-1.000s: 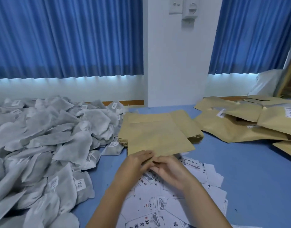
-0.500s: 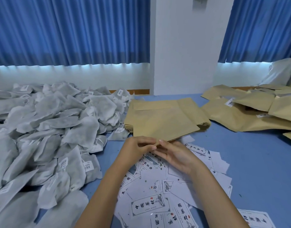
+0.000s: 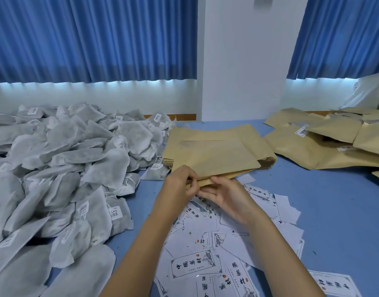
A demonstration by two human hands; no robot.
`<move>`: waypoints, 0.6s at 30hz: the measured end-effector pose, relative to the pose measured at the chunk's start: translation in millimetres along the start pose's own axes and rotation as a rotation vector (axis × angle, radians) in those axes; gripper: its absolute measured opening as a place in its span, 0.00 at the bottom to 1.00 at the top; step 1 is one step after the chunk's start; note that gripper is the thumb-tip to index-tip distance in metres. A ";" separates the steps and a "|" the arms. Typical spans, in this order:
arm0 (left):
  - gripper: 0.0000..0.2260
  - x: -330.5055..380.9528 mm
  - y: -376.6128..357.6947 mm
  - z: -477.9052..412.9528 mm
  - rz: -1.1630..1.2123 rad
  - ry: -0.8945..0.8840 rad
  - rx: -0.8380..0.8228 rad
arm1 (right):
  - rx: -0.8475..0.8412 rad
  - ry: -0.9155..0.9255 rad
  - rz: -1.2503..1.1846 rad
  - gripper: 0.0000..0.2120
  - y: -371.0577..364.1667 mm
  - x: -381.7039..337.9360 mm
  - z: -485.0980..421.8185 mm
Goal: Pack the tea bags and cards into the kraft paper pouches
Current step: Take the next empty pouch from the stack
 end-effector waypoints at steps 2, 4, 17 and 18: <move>0.05 6.6 -6.3 1.7 -0.097 -0.075 -0.047 | 0.085 0.051 0.147 0.14 1.1 2.3 -1.4; 0.08 13.7 -11.3 4.0 -0.254 -0.149 -0.054 | 0.097 0.047 0.329 0.14 -4.1 10.2 -1.0; 0.04 16.0 3.4 11.5 -0.197 -0.024 0.221 | 0.056 0.068 0.575 0.15 -25.3 8.3 10.1; 0.04 16.1 4.1 11.7 -0.196 -0.020 0.240 | 0.050 0.068 0.598 0.15 -25.0 8.2 10.1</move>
Point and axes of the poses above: each hand's wrist, its own z-axis away from the middle knuckle, its own y-axis out of the back of the hand, x = y × z, the point moved 6 cm from there along -z, towards the middle knuckle, and after that the axes turned 3 degrees about -z, right-handed, at the moved point
